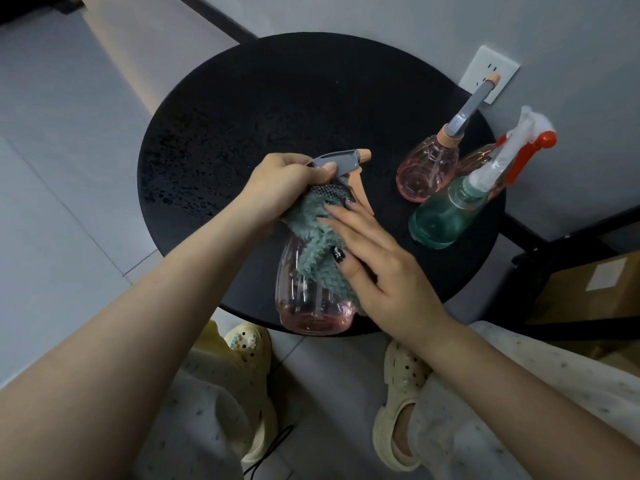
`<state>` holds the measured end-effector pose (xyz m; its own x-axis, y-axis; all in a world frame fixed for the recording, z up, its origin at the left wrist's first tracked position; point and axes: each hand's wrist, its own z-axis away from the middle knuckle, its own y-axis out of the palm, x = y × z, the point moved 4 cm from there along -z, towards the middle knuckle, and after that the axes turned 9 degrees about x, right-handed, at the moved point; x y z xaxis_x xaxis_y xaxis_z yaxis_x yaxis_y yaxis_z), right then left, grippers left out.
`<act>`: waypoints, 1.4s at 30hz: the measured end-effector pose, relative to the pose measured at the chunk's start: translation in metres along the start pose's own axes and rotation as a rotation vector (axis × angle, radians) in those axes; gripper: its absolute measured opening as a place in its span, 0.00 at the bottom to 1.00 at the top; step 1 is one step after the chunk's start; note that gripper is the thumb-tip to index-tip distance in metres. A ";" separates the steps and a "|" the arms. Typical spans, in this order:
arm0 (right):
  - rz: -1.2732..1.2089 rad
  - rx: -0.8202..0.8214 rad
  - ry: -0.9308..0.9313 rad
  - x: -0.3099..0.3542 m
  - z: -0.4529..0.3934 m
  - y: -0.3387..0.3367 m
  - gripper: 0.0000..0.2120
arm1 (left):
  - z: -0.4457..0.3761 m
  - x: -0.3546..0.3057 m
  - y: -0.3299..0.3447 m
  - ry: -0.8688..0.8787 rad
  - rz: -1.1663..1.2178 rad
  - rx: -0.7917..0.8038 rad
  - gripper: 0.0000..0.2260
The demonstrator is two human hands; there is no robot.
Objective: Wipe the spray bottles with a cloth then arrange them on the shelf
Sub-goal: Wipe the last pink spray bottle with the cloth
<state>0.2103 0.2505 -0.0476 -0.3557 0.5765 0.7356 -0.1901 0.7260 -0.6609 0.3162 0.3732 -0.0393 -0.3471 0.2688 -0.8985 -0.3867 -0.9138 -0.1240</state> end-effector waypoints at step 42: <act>0.317 0.194 -0.262 0.000 0.006 0.009 0.18 | -0.011 0.006 -0.013 -0.019 0.050 -0.060 0.10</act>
<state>0.2035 0.2550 -0.0544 -0.6386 0.6266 0.4467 -0.1933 0.4312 -0.8813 0.3282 0.3836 -0.0476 -0.3813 0.2275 -0.8960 -0.3163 -0.9428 -0.1048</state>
